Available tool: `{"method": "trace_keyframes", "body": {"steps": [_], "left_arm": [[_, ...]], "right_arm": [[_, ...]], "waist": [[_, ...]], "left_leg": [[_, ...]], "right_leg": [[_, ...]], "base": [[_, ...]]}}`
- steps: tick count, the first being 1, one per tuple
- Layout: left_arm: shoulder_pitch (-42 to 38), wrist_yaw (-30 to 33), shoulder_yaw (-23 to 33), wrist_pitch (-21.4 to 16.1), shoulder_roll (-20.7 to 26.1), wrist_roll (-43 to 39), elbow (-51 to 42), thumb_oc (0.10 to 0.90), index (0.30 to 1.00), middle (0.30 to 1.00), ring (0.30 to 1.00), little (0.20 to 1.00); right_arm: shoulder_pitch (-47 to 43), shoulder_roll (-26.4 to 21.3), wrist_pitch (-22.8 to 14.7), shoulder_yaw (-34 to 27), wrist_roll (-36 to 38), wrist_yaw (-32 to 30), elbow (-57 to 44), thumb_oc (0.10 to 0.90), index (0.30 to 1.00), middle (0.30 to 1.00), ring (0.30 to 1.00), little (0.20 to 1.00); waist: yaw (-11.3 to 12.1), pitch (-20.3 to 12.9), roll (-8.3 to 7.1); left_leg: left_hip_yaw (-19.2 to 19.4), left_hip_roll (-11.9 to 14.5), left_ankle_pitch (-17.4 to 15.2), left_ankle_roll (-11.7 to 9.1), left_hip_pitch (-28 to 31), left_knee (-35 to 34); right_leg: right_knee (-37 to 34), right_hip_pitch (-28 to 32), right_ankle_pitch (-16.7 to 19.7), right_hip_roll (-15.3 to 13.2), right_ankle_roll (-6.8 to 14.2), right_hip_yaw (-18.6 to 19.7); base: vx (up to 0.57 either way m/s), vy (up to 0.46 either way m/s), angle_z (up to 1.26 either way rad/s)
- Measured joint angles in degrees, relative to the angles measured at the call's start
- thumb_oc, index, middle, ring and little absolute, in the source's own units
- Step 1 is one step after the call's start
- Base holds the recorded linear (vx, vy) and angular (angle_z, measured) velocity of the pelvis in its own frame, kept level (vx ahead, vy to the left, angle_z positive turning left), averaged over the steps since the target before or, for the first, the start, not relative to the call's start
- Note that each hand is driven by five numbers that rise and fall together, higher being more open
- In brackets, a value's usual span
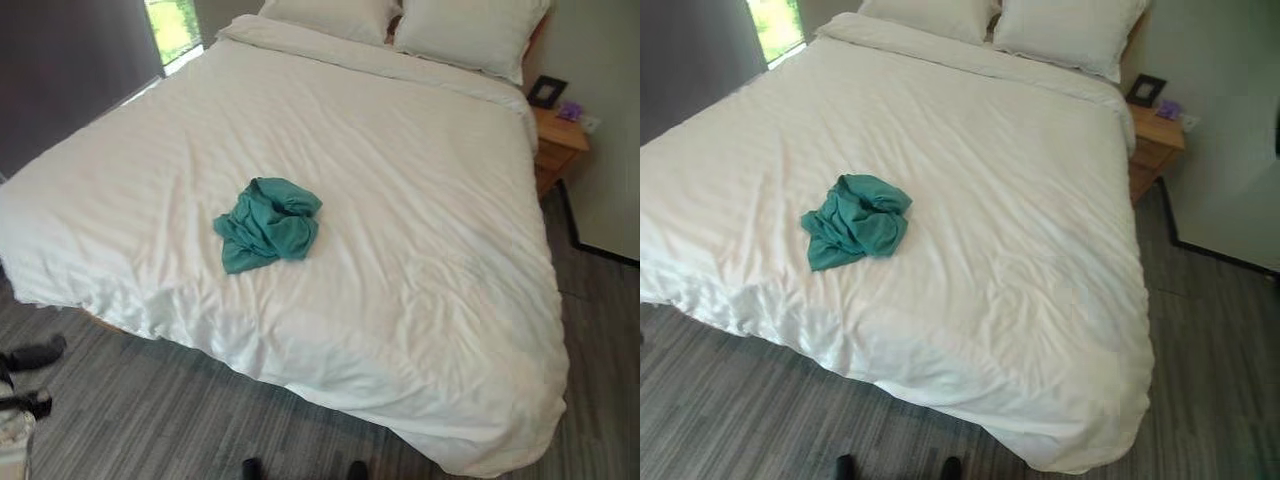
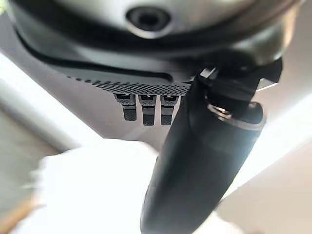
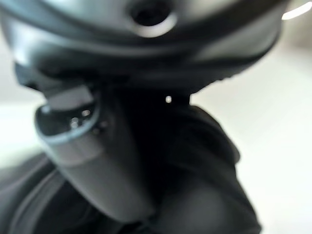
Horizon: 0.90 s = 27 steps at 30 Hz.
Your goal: Pick up bed clothes into laundry basket.
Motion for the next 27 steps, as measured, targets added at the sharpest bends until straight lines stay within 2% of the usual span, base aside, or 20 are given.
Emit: {"method": "trace_keyframes", "body": {"steps": [2, 3, 4, 5, 6, 7, 8, 10, 11, 13, 14, 15, 18, 19, 20, 21, 24, 25, 26, 27], "left_arm": [[-4.29, 1.1, -0.47, -0.15, 0.0, 0.02, 2.25, 0.8, 0.9, 0.9, 0.9, 0.9], [-7.71, 2.2, -1.26, -0.93, 0.09, 0.22, 1.96, 0.8, 0.9, 0.9, 0.9, 0.9], [-8.96, 2.44, -1.4, -1.14, 0.27, 0.41, 1.69, 0.8, 0.9, 0.9, 0.9, 0.9], [-11.02, 2.99, -2.02, -1.58, -0.05, 0.42, 1.76, 0.8, 0.9, 0.9, 0.9, 0.9], [-15.39, 3.13, -3.81, -2.59, -1.11, 1.48, 2.12, 0.8, 0.9, 0.9, 0.9, 0.9], [-18.46, 3.55, -5.39, -1.94, -1.56, 2.08, 2.4, 0.8, 0.9, 0.9, 0.9, 0.9], [-21.72, 4.16, -8.71, -1.77, -0.89, 2.84, 3.29, 0.8, 0.9, 0.9, 0.9, 0.9], [-28.67, 4.22, -15.79, -2.56, 1.88, 5.65, 6.78, 0.8, 0.9, 0.9, 0.9, 0.9], [-29.54, 3.99, -16.8, -2.53, 2.51, 6.41, 6.3, 0.8, 0.9, 0.9, 0.9, 0.9], [-32.03, 4.21, -21.42, -2.06, 3.93, 9.04, 8.36, 0.8, 0.9, 0.9, 0.9, 0.9], [-37.4, 4.81, -28.08, -1.34, 3.88, 11.57, 14.96, 0.8, 0.9, 0.9, 0.9, 0.9], [-42.66, 3.31, -34.35, 1.08, 3.8, 13.67, 23.05, 0.8, 0.9, 0.9, 0.9, 0.9], [-43.25, 1.55, -36.91, 4.95, 2.99, 14.91, 30.65, 0.8, 0.9, 0.9, 0.9, 0.9], [-43.57, 1.61, -38.43, 4.17, 1.27, 15.15, 35.92, 0.8, 0.9, 0.9, 0.9, 0.9], [-45.63, 1.58, -40.16, 4.55, -0.24, 15.06, 44.7, 0.8, 0.9, 0.9, 0.9, 0.9], [-52.76, -0.31, -42.58, 7.3, -4.52, 14.78, 64.18, 0.8, 0.9, 0.9, 0.9, 0.9], [-51.16, -2.37, -39.93, 6.43, -5.19, 14.73, 66.39, 0.8, 0.9, 0.9, 0.9, 0.9], [-49.47, -3.75, -39.67, 5.84, -3.8, 14.97, 66.01, 0.635, 0.653, 0.653, 0.653, 0.653], [-49.29, -4.69, -39.28, 5.99, -3.77, 14.98, 65.95, 0.444, 0.366, 0.366, 0.366, 0.366], [-48.13, -5.62, -39.32, 5.97, -3.57, 15.09, 64.87, 0.4, 0.3, 0.3, 0.3, 0.3]], "right_arm": [[-3.49, 1.1, 2.46, 5.73, 0.09, 0.89, 8.69, 0.4, 0.3, 0.3, 0.3, 0.3], [-6.21, 3.42, 3.9, 11.47, 0.25, 1.2, 17.61, 0.4, 0.3, 0.3, 0.3, 0.3], [-7.1, 3.42, 4.45, 14.9, 0.26, 1.79, 21.72, 0.4, 0.3, 0.3, 0.3, 0.3], [-7.71, 3.46, 5.86, 17.1, 0.44, 3.37, 24.73, 0.4, 0.3, 0.3, 0.3, 0.3], [-4.87, 4.92, 7.02, 18.74, 0.42, 5.63, 25.87, 0.4, 0.3, 0.3, 0.3, 0.3], [-4.03, 5.57, 5.55, 20.62, -0.16, 5.66, 28.65, 0.4, 0.3, 0.3, 0.3, 0.3], [-3.01, 6.94, 6.19, 24.18, 0.01, 7.72, 30.35, 0.4, 0.3, 0.3, 0.3, 0.3], [-0.94, 9.96, 6.06, 30.11, -0.03, 10.57, 33.66, 0.4, 0.3, 0.3, 0.3, 0.3], [-0.11, 11.13, 6.33, 30.31, 0.0, 11.45, 33.15, 0.4, 0.3, 0.3, 0.3, 0.3], [0.99, 12.99, 5.43, 31.43, 0.06, 12.23, 35.66, 0.4, 0.3, 0.3, 0.3, 0.3], [-0.42, 13.16, 4.04, 32.65, 0.41, 12.03, 40.46, 0.4, 0.3, 0.3, 0.3, 0.3], [-3.47, 13.02, 5.22, 33.35, 0.9, 13.2, 45.69, 0.4, 0.3, 0.3, 0.3, 0.3], [-6.92, 12.98, 4.55, 33.54, 2.52, 13.7, 46.13, 0.4, 0.3, 0.3, 0.3, 0.3], [-7.15, 12.86, 3.76, 34.57, 2.75, 13.63, 47.16, 0.4, 0.3, 0.3, 0.3, 0.3], [-7.68, 12.7, 2.67, 35.97, 2.84, 13.69, 47.6, 0.4, 0.3, 0.3, 0.3, 0.3], [-12.9, 12.84, 1.88, 37.23, 4.21, 14.87, 55.33, 0.4, 0.3, 0.3, 0.3, 0.3], [-14.0, 13.91, 2.38, 37.35, 5.7, 15.95, 57.94, 0.4, 0.3, 0.3, 0.3, 0.3], [-14.09, 13.55, 2.4, 37.69, 6.7, 16.7, 57.43, 0.4, 0.3, 0.3, 0.3, 0.3], [-14.19, 13.32, 2.57, 37.68, 6.73, 16.71, 57.45, 0.4, 0.3, 0.3, 0.3, 0.3], [-14.19, 13.3, 2.56, 37.69, 6.73, 16.83, 57.29, 0.4, 0.3, 0.3, 0.3, 0.3]], "waist": [[-1.42, 0.42, 1.04], [-2.29, 0.87, 2.66], [-2.42, 1.05, 3.69], [-2.61, 1.68, 6.21], [-5.32, 3.22, 11.75], [-5.67, 3.26, 12.12], [-5.63, 2.78, 12.15], [-7.81, 1.8, 11.15], [-8.77, 1.78, 11.0], [-10.96, 1.53, 9.09], [-9.84, 0.92, 9.04], [-9.79, 0.33, 7.94], [-11.17, 0.97, 6.73], [-11.6, 1.31, 6.03], [-11.56, 1.35, 5.77], [-10.49, 1.41, 4.78], [-10.08, 2.17, 3.27], [-10.15, 2.23, 2.81], [-10.11, 2.3, 2.89], [-10.13, 2.26, 3.04]], "left_leg": [[-0.84, -0.5, -0.38, -0.33, -0.84, 4.56], [-7.98, -2.61, -4.1, 0.6, -2.87, 3.48], [-11.1, -3.63, -4.47, 0.97, -2.25, -0.2], [-12.72, -3.55, -4.35, 0.81, -1.9, -3.55], [-12.58, -2.13, -3.68, 1.35, -1.92, -4.89], [-11.91, -2.14, -3.0, 1.88, -0.66, -5.1], [-10.79, -2.16, -2.19, 2.03, 0.72, -6.59], [-9.09, -2.73, -1.95, 2.3, 2.63, -8.43], [-8.97, -2.81, -1.84, 2.46, 2.79, -9.15], [-7.42, -2.69, -1.72, 2.22, 2.95, -9.1], [-6.61, -2.58, -1.44, 2.04, 3.11, -9.13], [-5.82, -1.94, -1.72, 2.16, 3.15, -9.13], [-4.55, -1.76, -1.3, 2.16, 3.14, -9.08], [-4.41, -1.99, -1.35, 2.2, 3.46, -8.81], [-4.11, -2.07, -1.38, 2.25, 3.61, -8.8], [-2.18, -2.33, -1.56, 2.5, 3.12, -8.82], [-2.4, -2.95, -1.57, 2.49, 2.76, -8.89], [-1.94, -2.72, -1.69, 2.61, 2.81, -9.09], [-1.87, -2.85, -1.73, 2.66, 2.78, -9.08], [-1.82, -2.88, -1.76, 2.68, 2.81, -9.1]], "right_leg": [[-1.91, 0.34, 0.77, -1.11, -0.17, 2.78], [-4.73, 0.02, 3.9, -1.82, -0.55, 6.65], [-4.67, -1.35, 5.98, -1.84, -0.28, 9.08], [-4.65, -1.93, 6.02, -1.33, 0.22, 9.45], [-4.68, -2.0, 6.46, -0.07, 1.37, 10.34], [-4.68, -1.15, 6.26, -0.26, 1.67, 11.66], [-4.72, -0.25, 6.02, -0.06, 2.2, 11.26], [-5.02, -0.11, 5.54, -0.92, 2.96, 11.52], [-4.72, -0.85, 5.72, -1.0, 3.42, 11.42], [-4.69, -1.59, 6.55, -1.04, 3.12, 11.37], [-4.67, -1.38, 6.57, -0.83, 3.03, 11.25], [-4.87, -2.26, 6.6, -0.41, 2.89, 11.5], [-4.65, -3.16, 7.88, 0.02, 2.44, 12.2], [-4.62, -3.19, 8.12, 0.22, 2.41, 12.03], [-4.6, -3.27, 8.21, 0.06, 2.39, 11.87], [-4.61, -4.58, 8.42, -0.42, 2.5, 12.99], [-4.63, -4.85, 8.46, -0.74, 2.59, 12.79], [-4.65, -5.05, 8.44, -0.79, 2.63, 13.05], [-4.64, -5.13, 8.44, -0.82, 2.63, 13.07], [-4.64, -5.12, 8.44, -0.77, 2.64, 13.11]], "base": [[0.12, 0.117, -1.06], [0.09, 0.085, -1.13], [0.04, 0.075, -1.17], [0.11, 0.116, -0.94], [0.14, 0.169, -0.75], [0.19, 0.183, -0.59], [0.08, 0.109, -0.54], [0.04, 0.065, -0.47], [0.04, 0.192, -0.36], [0.01, 0.172, -0.31], [0.01, 0.062, -0.33], [0.01, 0.06, -0.33], [0.01, 0.062, -0.27], [-0.03, 0.112, -0.05], [-0.05, 0.052, -0.27], [0.0, 0.054, -0.27], [0.02, 0.056, -0.07], [0.0, 0.06, -0.09], [-0.01, 0.07, -0.09], [0.0, 0.073, -0.04]]}}
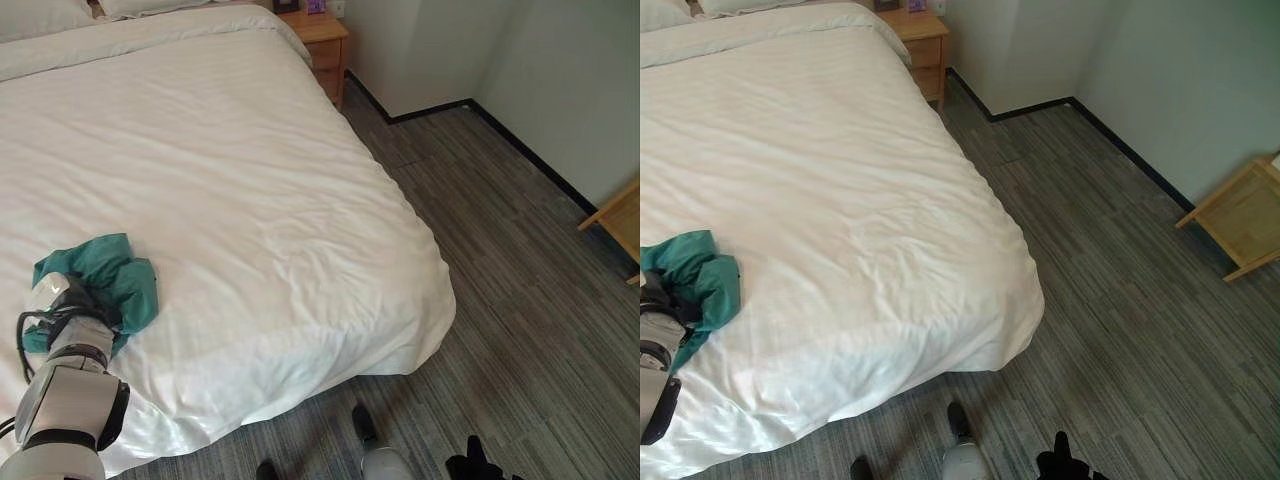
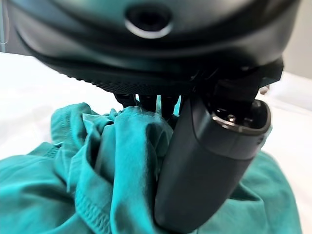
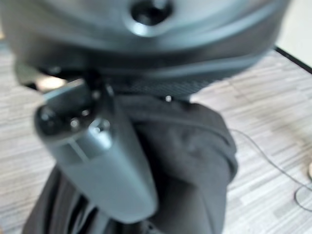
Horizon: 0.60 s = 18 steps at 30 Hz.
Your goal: Pick up bed clothes into laundry basket.
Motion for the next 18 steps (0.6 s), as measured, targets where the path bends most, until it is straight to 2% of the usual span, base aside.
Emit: {"method": "trace_keyframes", "body": {"steps": [4, 5, 8, 9, 10, 11, 12, 13, 14, 15, 16, 17, 18], "left_arm": [[6.21, -1.85, 3.0, -1.22, 0.4, 1.56, -3.19, 0.4, 0.3, 0.3, 0.3, 0.3], [7.57, -2.31, 4.36, -0.78, 0.97, 1.59, -6.66, 0.4, 0.3, 0.3, 0.3, 0.3], [7.54, -4.51, 0.75, 0.15, 2.33, 1.6, -12.95, 0.4, 0.3, 0.3, 0.3, 0.3], [7.59, -4.47, -0.74, 1.7, 2.19, 1.58, -18.02, 0.4, 0.3, 0.3, 0.3, 0.3], [9.12, -4.11, -1.01, 5.1, 2.62, 1.54, -34.93, 0.4, 0.3, 0.3, 0.3, 0.3], [11.19, -2.67, 0.02, 5.36, 3.94, 1.75, -54.97, 0.4, 0.3, 0.3, 0.3, 0.3], [10.25, -0.5, -0.51, 3.67, 3.67, 2.33, -68.43, 0.4, 0.3, 0.3, 0.3, 0.3], [8.08, 2.93, -0.46, 2.45, 4.01, 2.6, -74.74, 0.4, 0.3, 0.3, 0.3, 0.3], [0.41, 4.76, -3.39, -2.14, 0.53, 2.82, -75.41, 0.4, 0.3, 0.3, 0.3, 0.3], [-0.6, 4.83, -4.48, -2.54, -0.47, 2.68, -76.46, 0.4, 0.3, 0.3, 0.3, 0.3], [-0.52, 4.87, -4.79, -4.08, -0.65, 2.85, -77.33, 0.4, 0.3, 0.3, 0.3, 0.3], [-0.44, 5.43, -4.39, -6.15, -1.78, 3.34, -78.2, 0.4, 0.3, 0.3, 0.3, 0.3], [-0.58, 5.99, -4.25, -6.77, -1.75, 3.4, -78.64, 0.4, 0.3, 0.3, 0.3, 0.3]], "right_arm": [[-0.65, -1.26, 0.54, 0.03, -0.02, 1.86, -2.92, 0.4, 0.3, 0.3, 0.3, 0.3], [0.74, -1.94, 0.8, 0.03, -0.02, 2.21, -6.6, 0.4, 0.3, 0.3, 0.3, 0.3], [2.83, -4.89, 0.63, -0.08, -0.07, 2.81, -15.57, 0.4, 0.3, 0.3, 0.3, 0.3], [4.74, -5.53, 0.89, -0.33, -0.41, 2.75, -20.24, 0.4, 0.3, 0.3, 0.3, 0.3], [9.7, -5.65, 1.89, -2.03, -1.74, 2.06, -32.88, 0.4, 0.3, 0.3, 0.3, 0.3], [11.47, -5.58, 1.55, -2.61, -4.43, 0.94, -44.11, 0.4, 0.3, 0.3, 0.3, 0.3], [7.78, -4.65, 1.96, -1.57, -6.6, -0.4, -48.45, 0.4, 0.3, 0.3, 0.3, 0.3], [1.05, -3.08, 3.11, 0.43, -9.0, -2.98, -50.37, 0.4, 0.3, 0.3, 0.3, 0.3], [-7.64, -1.79, -0.7, 3.21, -12.02, -4.0, -53.85, 0.4, 0.3, 0.3, 0.3, 0.3], [-10.23, -1.83, -1.71, 4.02, -13.07, -3.69, -54.81, 0.4, 0.3, 0.3, 0.3, 0.3], [-11.07, -2.78, -2.88, 4.02, -14.08, -4.12, -56.66, 0.4, 0.3, 0.3, 0.3, 0.3], [-11.4, -6.45, -4.24, 3.98, -15.55, -5.51, -58.06, 0.4, 0.3, 0.3, 0.3, 0.3], [-11.15, -8.32, -4.33, 3.5, -15.86, -6.16, -57.77, 0.4, 0.3, 0.3, 0.3, 0.3]], "waist": [[-0.27, -0.3, 1.35], [-0.32, -0.4, 1.73], [-0.23, -0.32, 1.69], [0.05, -0.13, 1.4], [1.29, 1.36, 0.4], [2.74, 3.79, -1.4], [3.06, 5.62, -3.96], [6.16, 6.0, -6.31], [5.95, 7.68, -7.16], [5.68, 8.04, -6.03], [6.08, 7.42, -5.14], [6.69, 6.96, -2.32], [6.48, 6.51, -1.6]], "left_leg": [[1.85, -0.11, -0.46, 0.04, 0.42, 0.03], [2.07, -0.04, -0.59, 0.26, 0.59, 0.01], [1.96, -0.19, -0.61, 0.3, 0.59, 0.0], [1.74, -0.36, -0.44, 0.28, 0.44, 0.07], [1.37, -0.83, 0.1, 0.39, 0.32, 0.33], [1.67, -1.11, 0.55, 0.63, 0.4, 0.31], [3.32, -1.68, 0.65, 1.37, 0.03, 1.61], [7.75, -1.37, -6.66, 3.2, -4.97, 10.07], [13.97, -0.55, -5.47, 6.81, -4.65, 11.91], [16.45, 0.58, -5.32, 6.92, -3.15, 11.28], [18.91, 1.39, -5.26, 6.89, -1.93, 10.37], [20.85, 2.05, -5.2, 6.82, 0.13, 8.72], [21.21, 1.99, -5.24, 6.71, 0.44, 8.32]], "right_leg": [[0.01, -0.65, 0.3, 0.5, 0.14, 1.63], [0.01, -0.66, 0.36, 0.65, 0.1, 1.87], [0.02, -0.53, 0.62, 0.43, 0.25, 1.71], [0.03, -0.5, 0.82, 0.23, 0.34, 1.42], [0.11, -0.51, 1.63, -0.11, 0.68, 0.96], [0.12, -0.67, 3.16, -0.54, 1.59, -0.51], [0.16, -2.03, 6.99, 0.4, 2.01, -1.51], [0.38, -7.35, 14.03, 0.59, 1.1, -3.37], [3.85, -6.47, 5.87, 0.89, -0.65, -21.75], [9.28, -5.19, -0.26, -0.41, -3.85, -31.44], [13.37, -3.65, -2.01, -1.18, -2.86, -33.72], [18.23, -0.32, -3.82, -4.15, -0.94, -35.13], [18.77, 1.72, -3.73, -5.55, -0.47, -34.83]], "base": [[0.0, 0.079, -0.23], [-0.03, 0.092, -0.11], [-0.06, 0.098, 0.03], [-0.13, 0.039, 0.16], [-0.31, 0.017, 0.1], [-0.28, -0.01, -0.15], [-0.36, 0.09, -1.18], [-0.22, 0.105, -2.05], [-0.19, 0.138, -2.27], [-0.06, 0.053, -1.8], [-0.07, 0.047, -1.46], [-0.13, 0.023, -1.25], [-0.32, -0.018, -0.78]]}}
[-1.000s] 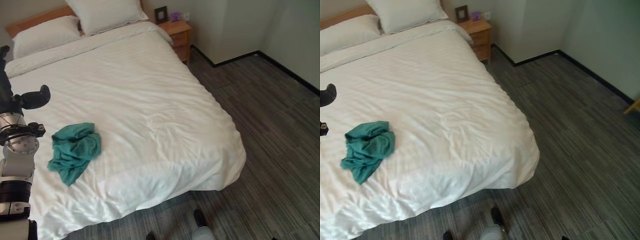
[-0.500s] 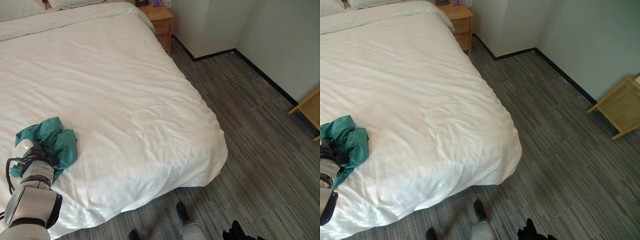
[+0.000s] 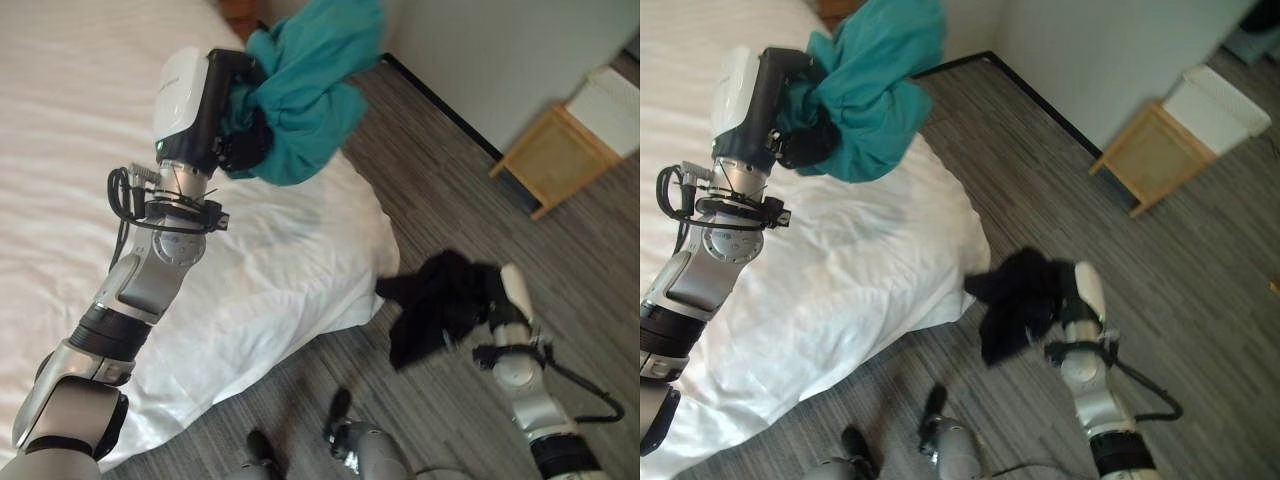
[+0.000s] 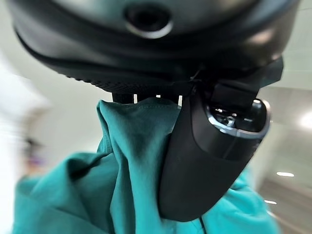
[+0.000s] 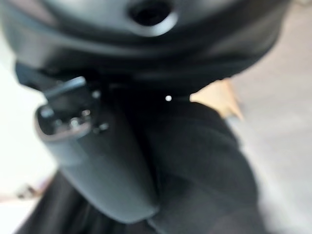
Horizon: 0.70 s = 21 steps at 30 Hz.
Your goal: Pick up bed clothes into laundry basket.
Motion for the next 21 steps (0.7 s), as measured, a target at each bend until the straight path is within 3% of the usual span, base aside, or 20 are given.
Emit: {"method": "trace_keyframes", "body": {"steps": [1, 2, 3, 4, 5, 6, 7, 8, 9, 10, 11, 12, 13, 15, 16, 17, 18, 19, 20, 21], "left_arm": [[-0.56, 0.49, 0.27, -0.31, 0.04, 0.37, -0.45, 0.4, 0.3, 0.3, 0.3, 0.3], [3.62, 1.5, 5.2, -0.03, 0.29, 0.47, -4.3, 0.4, 0.3, 0.3, 0.3, 0.3], [8.34, 1.7, 9.37, -0.11, 0.94, 0.51, -7.18, 0.4, 0.3, 0.3, 0.3, 0.3], [14.68, 2.62, 15.0, 0.24, 1.77, 0.58, -10.19, 0.4, 0.3, 0.3, 0.3, 0.3], [20.53, 3.33, 20.62, 0.1, 1.37, 0.61, -11.97, 0.4, 0.3, 0.3, 0.3, 0.3], [24.02, 4.16, 23.02, 0.17, 1.57, 0.71, -11.62, 0.4, 0.3, 0.3, 0.3, 0.3], [26.34, 3.76, 23.92, 0.83, 0.24, 0.69, -9.9, 0.4, 0.3, 0.3, 0.3, 0.3], [26.79, 3.65, 23.72, 0.75, 0.01, 0.75, -9.8, 0.4, 0.3, 0.3, 0.3, 0.3], [28.14, 3.51, 23.76, 0.37, -1.44, 0.91, -9.79, 0.4, 0.3, 0.3, 0.3, 0.3], [29.33, 3.02, 23.64, 0.32, -3.0, 0.98, -9.63, 0.4, 0.3, 0.3, 0.3, 0.3], [31.13, 2.55, 22.45, 0.3, -5.83, 0.85, -8.32, 0.4, 0.3, 0.3, 0.3, 0.3], [31.27, 2.51, 21.6, 0.11, -7.43, 0.75, -6.61, 0.4, 0.3, 0.3, 0.3, 0.3], [31.64, 2.27, 20.72, 0.15, -8.59, 0.16, -4.21, 0.4, 0.3, 0.3, 0.3, 0.3], [32.81, 1.71, 19.32, 0.22, -10.79, -0.35, 0.93, 0.4, 0.3, 0.3, 0.3, 0.3], [33.12, 0.63, 17.3, 0.91, -12.17, -1.0, 4.47, 0.4, 0.3, 0.3, 0.3, 0.3], [34.08, -0.02, 15.76, 1.23, -13.26, -1.41, 6.54, 0.4, 0.3, 0.3, 0.3, 0.3], [37.48, -0.36, 12.62, 1.63, -15.61, -1.38, 9.72, 0.4, 0.3, 0.3, 0.3, 0.3], [38.45, -0.82, 10.75, 1.95, -17.02, -1.33, 11.06, 0.4, 0.3, 0.3, 0.3, 0.3], [39.74, -1.58, 10.13, 2.04, -18.86, -1.22, 11.51, 0.4, 0.3, 0.3, 0.3, 0.3], [41.28, -2.39, 7.35, 1.94, -23.16, -1.08, 12.63, 0.4, 0.3, 0.3, 0.3, 0.3]], "right_arm": [[0.83, -1.38, 0.27, -1.53, -0.14, -0.45, 0.01, 0.4, 0.3, 0.3, 0.3, 0.3], [0.98, -2.81, 2.4, -2.49, -0.94, -0.67, 2.77, 0.4, 0.3, 0.3, 0.3, 0.3], [0.83, -2.59, 2.53, -2.45, -1.26, -0.73, 4.49, 0.4, 0.3, 0.3, 0.3, 0.3], [2.96, -0.62, 4.05, -4.67, -2.4, -0.7, 3.07, 0.4, 0.3, 0.3, 0.3, 0.3], [3.62, 2.5, 4.54, -6.85, -2.96, -1.17, 2.39, 0.4, 0.3, 0.3, 0.3, 0.3], [4.46, 3.72, 5.2, -7.56, -3.12, -1.93, 2.03, 0.4, 0.3, 0.3, 0.3, 0.3], [8.8, 2.6, 7.36, -9.86, -3.85, -1.99, 2.23, 0.4, 0.3, 0.3, 0.3, 0.3], [8.99, 2.07, 8.28, -11.36, -3.98, -2.08, 2.53, 0.4, 0.3, 0.3, 0.3, 0.3], [9.06, 0.69, 9.27, -12.82, -4.43, -2.08, 2.47, 0.4, 0.3, 0.3, 0.3, 0.3], [9.07, -0.94, 9.45, -13.41, -4.79, -2.09, 2.3, 0.4, 0.3, 0.3, 0.3, 0.3], [9.64, -2.09, 9.42, -12.41, -5.15, -2.2, 2.0, 0.4, 0.3, 0.3, 0.3, 0.3], [11.06, -1.17, 9.1, -11.75, -5.26, -2.21, 1.0, 0.4, 0.3, 0.3, 0.3, 0.3], [12.91, -0.74, 8.52, -9.29, -5.4, -2.13, -1.12, 0.4, 0.3, 0.3, 0.3, 0.3], [11.82, -0.51, 7.77, -5.77, -5.64, -2.11, -1.24, 0.4, 0.3, 0.3, 0.3, 0.3], [11.74, -0.31, 7.61, -4.19, -5.69, -2.14, -1.14, 0.4, 0.3, 0.3, 0.3, 0.3], [11.34, -0.34, 7.63, -2.29, -5.99, -2.15, -0.96, 0.4, 0.3, 0.3, 0.3, 0.3], [10.42, -0.71, 7.23, 2.12, -6.92, -1.89, -1.84, 0.4, 0.3, 0.3, 0.3, 0.3], [10.36, -1.38, 6.96, 2.99, -7.34, -1.72, -2.98, 0.4, 0.3, 0.3, 0.3, 0.3], [9.37, -1.83, 6.53, 3.67, -8.24, -1.53, -2.92, 0.4, 0.3, 0.3, 0.3, 0.3], [8.27, -2.78, 6.72, 4.68, -8.97, -0.89, -2.9, 0.4, 0.3, 0.3, 0.3, 0.3]], "waist": [[-0.6, -0.35, 0.08], [3.03, -0.55, 0.01], [5.43, -1.16, -0.78], [6.57, -1.65, -1.58], [7.79, -1.96, -1.88], [9.14, -2.49, -2.49], [10.03, -4.97, -4.62], [9.59, -5.12, -4.24], [8.88, -5.87, -2.05], [8.68, -6.14, 0.54], [7.5, -7.5, 2.29], [6.35, -8.19, 1.76], [5.38, -9.38, -0.35], [3.91, -9.38, -0.29], [3.92, -9.27, 0.05], [4.31, -9.08, 0.42], [7.35, -8.44, 0.44], [7.38, -7.6, 0.63], [6.32, -7.15, 1.49], [7.66, -5.58, 1.96]], "left_leg": [[0.67, 0.24, 0.21, -0.18, 0.16, 0.09], [6.75, 2.42, 0.27, -1.2, 2.65, 0.58], [8.91, 3.12, 0.63, -1.53, 4.3, 1.04], [9.54, 5.68, 0.3, -2.14, 4.79, 6.23], [10.03, 8.58, 0.41, -2.14, 4.65, 11.7], [9.68, 11.79, 0.91, -1.64, 2.76, 19.69], [9.76, 8.92, -0.9, -7.06, 0.65, 9.95], [9.34, 7.82, 0.31, -8.48, 0.22, 3.58], [9.55, 7.52, 5.29, -8.54, 0.23, -5.46], [11.19, 8.79, 10.55, -7.17, 0.13, -8.44], [13.79, 10.31, 15.82, -5.09, 2.02, -7.03], [13.41, 9.61, 15.56, -5.46, 2.47, -6.89], [14.12, 9.34, 15.21, -5.91, 2.89, -6.5], [16.37, 11.06, 15.23, -6.05, 3.63, -4.12], [16.55, 13.25, 15.03, -6.29, 3.75, -0.43], [14.3, 15.59, 15.04, -6.29, 3.62, 4.06], [3.02, 19.86, 16.61, -8.01, 1.56, 16.54], [-3.02, 20.0, 14.13, -11.7, 0.04, 19.77], [-9.0, 19.13, 12.9, -13.3, -2.2, 21.19], [-16.29, 15.23, 12.14, -14.22, -4.6, 23.41]], "right_leg": [[-0.69, 2.94, -0.12, -1.43, 0.59, -0.19], [4.69, 5.18, -2.33, -4.81, -0.43, -7.51], [3.18, 5.94, 0.35, -4.95, -2.08, -10.6], [-2.09, 7.59, 3.88, -2.15, -4.22, -12.07], [-3.74, 7.87, 5.01, -1.06, -6.66, -15.04], [-5.81, 8.48, 5.97, 0.23, -8.76, -14.52], [-10.52, 8.58, 6.01, -0.42, -8.88, -10.75], [-11.36, 8.49, 5.99, -0.04, -8.91, -9.82], [-12.25, 8.09, 5.94, 1.39, -8.85, -7.56], [-13.34, 8.62, 5.81, 3.2, -8.66, -4.81], [-13.5, 9.57, 1.87, 3.7, -3.35, -3.17], [-13.91, 9.45, -0.53, 2.81, -1.86, -3.1], [-17.22, 9.45, 2.05, 3.15, -2.25, -2.89], [-18.62, 9.54, 1.96, 5.36, -1.79, -0.89], [-18.62, 9.83, 2.16, 6.31, -2.14, 0.14], [-18.4, 9.8, 2.2, 7.42, -3.04, 0.73], [-18.31, 10.14, 0.84, 8.56, -6.06, 2.12], [-18.74, 11.17, -0.03, 8.12, -6.18, 3.51], [-18.71, 11.54, -0.36, 8.12, -6.71, 3.64], [-18.71, 11.94, -0.5, 7.08, -6.91, 6.68]], "base": [[-0.28, -0.057, -1.1], [-0.37, -0.153, -1.75], [-0.24, -0.174, -2.5], [-0.28, -0.222, -2.29], [-0.14, -0.138, -2.21], [-0.13, -0.255, -2.1], [-0.05, -0.193, -1.64], [-0.1, -0.283, -1.19], [-0.08, -0.259, -0.96], [-0.08, -0.375, -1.52], [-0.04, -0.38, -1.29], [0.05, -0.465, -1.21], [0.05, -0.361, -0.72], [0.05, -0.298, -0.85], [0.06, -0.305, -0.81], [0.01, -0.324, -1.72], [0.04, -0.269, -1.72], [0.01, -0.171, -1.51], [0.07, -0.119, -0.95], [0.1, -0.199, -0.82]]}}
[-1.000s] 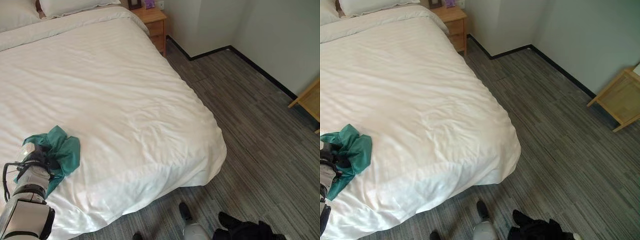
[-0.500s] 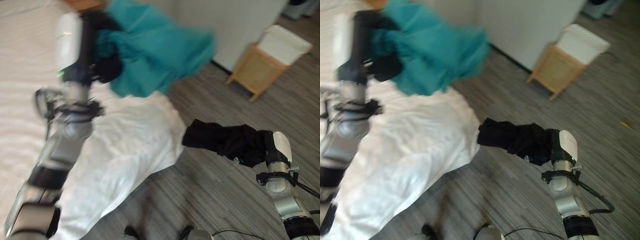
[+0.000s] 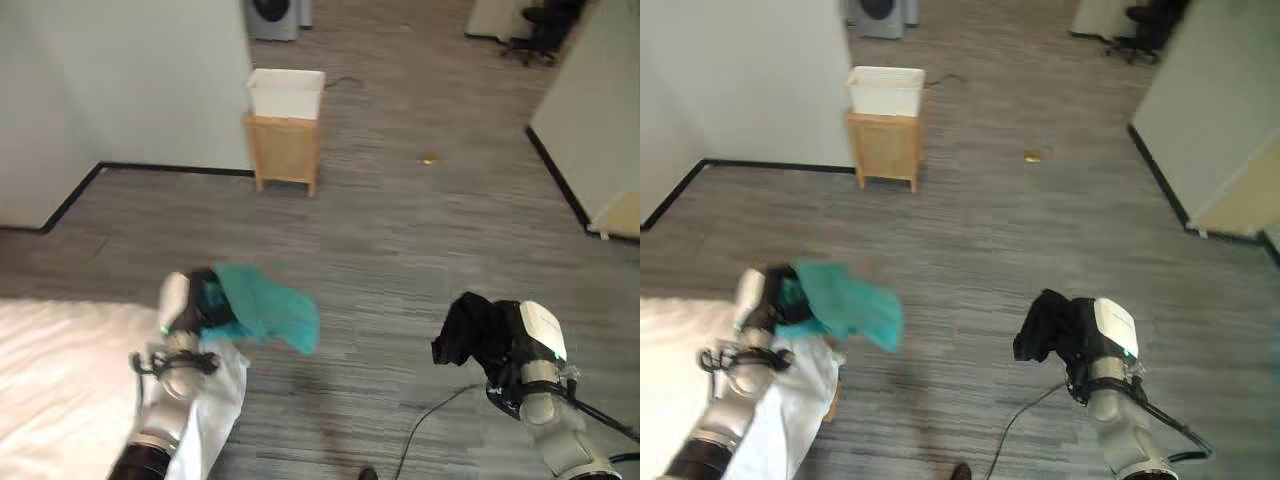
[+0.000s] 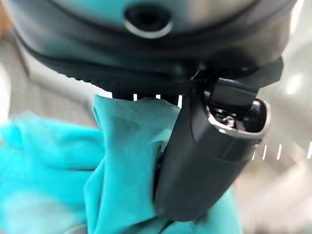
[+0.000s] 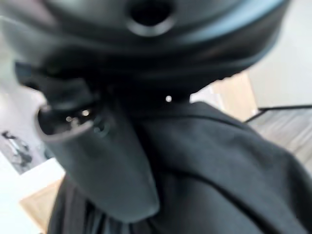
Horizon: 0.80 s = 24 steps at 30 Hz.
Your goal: Pick up bed clothes into laundry basket.
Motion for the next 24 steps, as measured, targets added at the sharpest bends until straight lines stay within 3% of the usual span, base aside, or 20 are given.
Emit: {"method": "trace_keyframes", "body": {"steps": [2, 3, 4, 5, 6, 7, 9, 10, 11, 13, 15, 16, 17, 18, 19, 20, 21, 23, 24], "left_arm": [[0.11, -1.06, -1.83, 0.05, -2.6, 0.02, 1.29, 0.4, 0.3, 0.3, 0.3, 0.3], [0.08, -0.98, -1.09, -0.13, -5.81, -0.01, 2.83, 0.4, 0.3, 0.3, 0.3, 0.3], [0.32, -1.14, -1.07, 0.53, -6.22, -0.25, 2.96, 0.4, 0.3, 0.3, 0.3, 0.3], [0.24, -1.32, -1.04, 0.57, -5.66, -0.24, 2.8, 0.4, 0.3, 0.3, 0.3, 0.3], [-0.14, -1.66, -0.81, 0.42, -5.62, -0.24, 2.73, 0.4, 0.3, 0.3, 0.3, 0.3], [-0.3, -1.78, -0.92, 0.64, -5.61, -0.29, 2.58, 0.4, 0.3, 0.3, 0.3, 0.3], [-0.21, -1.71, 0.32, 1.7, -4.28, -0.3, 3.16, 0.4, 0.3, 0.3, 0.3, 0.3], [-0.03, -1.67, 1.54, 2.32, -2.67, -0.19, 4.66, 0.4, 0.3, 0.3, 0.3, 0.3], [0.09, -1.69, 2.11, 2.46, -1.53, -0.12, 6.16, 0.4, 0.3, 0.3, 0.3, 0.3], [0.34, -1.62, 4.16, 3.19, -0.76, 0.15, 8.12, 0.4, 0.3, 0.3, 0.3, 0.3], [1.57, -1.37, 6.58, 3.8, 0.26, 0.46, 9.95, 0.4, 0.3, 0.3, 0.3, 0.3], [2.93, -1.44, 7.44, 3.87, 0.46, 0.69, 9.73, 0.4, 0.3, 0.3, 0.3, 0.3], [3.64, -1.64, 7.51, 3.87, 0.84, 1.06, 9.74, 0.4, 0.3, 0.3, 0.3, 0.3], [4.91, -1.83, 8.29, 4.32, 2.02, 1.54, 9.3, 0.4, 0.3, 0.3, 0.3, 0.3], [4.94, -1.81, 8.49, 4.86, 2.49, 1.55, 9.21, 0.4, 0.3, 0.3, 0.3, 0.3], [3.99, -1.89, 8.19, 5.54, 4.01, 1.83, 9.52, 0.4, 0.3, 0.3, 0.3, 0.3], [3.52, -2.09, 8.11, 5.92, 4.41, 2.0, 9.64, 0.4, 0.3, 0.3, 0.3, 0.3], [2.0, -2.71, 7.58, 6.12, 4.77, 2.13, 9.66, 0.4, 0.3, 0.3, 0.3, 0.3], [1.23, -2.79, 6.02, 6.04, 5.77, 2.17, 9.38, 0.4, 0.3, 0.3, 0.3, 0.3]], "right_arm": [[-0.4, -0.66, 0.02, 1.03, -0.68, 0.5, 0.14, 0.4, 0.3, 0.3, 0.3, 0.3], [-0.25, -0.26, 0.05, 1.74, -1.35, 0.83, 0.49, 0.4, 0.3, 0.3, 0.3, 0.3], [0.04, -0.22, 0.03, 2.79, -1.72, 1.44, 0.29, 0.4, 0.3, 0.3, 0.3, 0.3], [0.08, -0.08, 0.01, 3.7, -1.9, 1.48, 0.15, 0.4, 0.3, 0.3, 0.3, 0.3], [0.33, -1.79, -0.29, 2.87, -0.37, 3.32, -1.08, 0.4, 0.3, 0.3, 0.3, 0.3], [1.22, -4.64, -1.99, 1.69, 0.77, 4.95, -2.05, 0.4, 0.3, 0.3, 0.3, 0.3], [0.24, -2.83, -1.44, -3.24, 2.3, 4.4, -1.68, 0.4, 0.3, 0.3, 0.3, 0.3], [0.02, -2.31, -0.96, -4.2, 3.8, 4.62, -3.66, 0.4, 0.3, 0.3, 0.3, 0.3], [0.11, -3.24, -1.57, -3.84, 4.36, 4.94, -5.08, 0.4, 0.3, 0.3, 0.3, 0.3], [0.21, -3.76, -2.81, -3.87, 4.74, 5.04, -6.27, 0.4, 0.3, 0.3, 0.3, 0.3], [1.4, -3.89, -4.09, -3.73, 5.01, 5.25, -6.53, 0.4, 0.3, 0.3, 0.3, 0.3], [2.31, -3.86, -4.07, -3.63, 5.02, 6.08, -6.56, 0.4, 0.3, 0.3, 0.3, 0.3], [3.06, -3.7, -4.07, -3.63, 5.02, 6.43, -6.46, 0.4, 0.3, 0.3, 0.3, 0.3], [4.27, -2.34, -3.47, -2.94, 5.01, 7.29, -5.98, 0.4, 0.3, 0.3, 0.3, 0.3], [4.32, -2.21, -3.37, -2.59, 5.0, 7.88, -6.08, 0.4, 0.3, 0.3, 0.3, 0.3], [4.08, -0.69, -3.48, -2.01, 4.85, 8.19, -6.27, 0.4, 0.3, 0.3, 0.3, 0.3], [4.01, 0.22, -3.41, -1.7, 4.81, 8.38, -6.26, 0.4, 0.3, 0.3, 0.3, 0.3], [3.75, 2.22, -3.35, -0.23, 4.64, 8.86, -6.12, 0.4, 0.3, 0.3, 0.3, 0.3], [3.48, 2.47, -3.67, 1.49, 4.58, 8.86, -6.48, 0.4, 0.3, 0.3, 0.3, 0.3]], "waist": [[-0.55, 0.68, 0.61], [-0.55, 1.34, 0.75], [-0.35, 1.52, 0.2], [-0.37, 1.76, -1.54], [0.72, 3.02, -2.63], [2.82, 3.82, -1.42], [3.88, 4.64, -1.51], [4.25, 4.29, -0.78], [4.11, 4.08, -0.1], [4.72, 3.4, 1.16], [4.46, 2.75, 1.38], [4.46, 2.23, 0.94], [4.35, 1.75, 0.32], [4.3, 0.5, -3.69], [4.86, 0.28, -4.58], [4.81, 0.54, -6.48], [5.05, 0.52, -6.74], [5.15, 0.86, -6.86], [5.1, 0.88, -6.88]], "left_leg": [[-0.26, -2.47, 3.37, -0.24, -3.42, 0.04], [-0.96, -3.31, 8.61, 0.53, -2.52, -0.98], [-1.49, -3.19, 10.22, -0.04, -3.35, -0.8], [-1.4, -3.37, 9.03, -1.58, -5.9, 2.54], [-1.14, -4.77, -0.84, -1.02, -10.12, 5.16], [0.91, -5.52, -2.56, 1.17, -10.82, 3.37], [6.74, -8.05, -3.62, 3.41, -12.75, -3.28], [11.66, -10.27, -2.3, 4.6, -11.43, -16.77], [12.94, -11.34, -1.85, 4.81, -11.3, -23.41], [13.08, -11.29, -1.31, 5.52, -11.87, -28.47], [14.06, -9.09, -1.22, 6.25, -14.89, -28.48], [15.04, -8.1, -1.62, 6.85, -15.07, -26.52], [15.69, -8.13, 0.83, 8.06, -15.16, -25.48], [16.41, -10.62, 5.13, 11.95, -15.56, -21.99], [16.79, -11.33, 6.24, 16.06, -15.61, -21.28], [17.23, -13.06, 3.42, 18.18, -15.59, -20.22], [17.32, -13.61, 3.02, 19.27, -15.09, -20.24], [16.64, -15.47, 1.47, 19.79, -11.48, -21.97], [15.98, -17.09, 0.31, 19.73, -8.04, -23.76]], "right_leg": [[0.44, 0.61, -0.69, 0.14, -0.63, 0.32], [5.29, -0.7, -3.23, -0.06, -0.61, 0.05], [5.31, -0.53, -2.54, -0.47, -1.29, 0.01], [3.67, 0.21, -3.94, -0.53, -2.32, 1.14], [0.07, 1.17, -3.52, 0.55, -2.29, 2.33], [-0.04, 1.01, -3.3, 0.74, -2.13, 3.37], [-0.09, 1.49, -4.15, 1.27, -1.61, 4.18], [-0.49, 2.46, -5.19, 2.46, -0.08, 4.75], [-0.48, 3.37, -6.32, 3.34, 1.05, 4.8], [-0.49, 4.61, -6.93, 4.5, 1.02, 6.16], [-0.46, 8.28, -9.99, 4.51, 3.78, 6.14], [-0.5, 9.94, -11.72, 3.58, 5.46, 6.29], [-0.5, 11.25, -12.71, 2.72, 6.53, 6.72], [0.33, 11.86, -14.9, -0.93, 7.81, 7.17], [0.91, 11.46, -14.31, -2.09, 8.61, 7.74], [5.17, 9.96, -12.63, -4.08, 8.99, 7.74], [7.9, 8.84, -12.01, -5.02, 9.43, 7.68], [18.63, 6.07, -8.92, -6.64, 13.51, 7.87], [28.79, 2.99, -7.28, -8.25, 15.73, 9.88]], "base": [[0.1, -0.181, -0.53], [0.1, -0.099, -0.16], [0.2, -0.157, -0.1], [0.24, -0.131, -0.01], [0.34, -0.082, -0.19], [0.32, -0.009, -0.37], [0.48, 0.119, -0.38], [0.48, 0.138, -0.34], [0.46, 0.114, -0.48], [0.53, 0.097, -0.52], [0.79, 0.118, -0.42], [0.46, 0.095, -0.19], [0.61, 0.084, -0.13], [0.43, 0.06, -0.2], [0.6, 0.1, -0.18], [0.32, 0.06, -0.14], [0.48, 0.117, 0.13], [0.45, 0.111, 0.26], [0.45, 0.116, 0.31]]}}
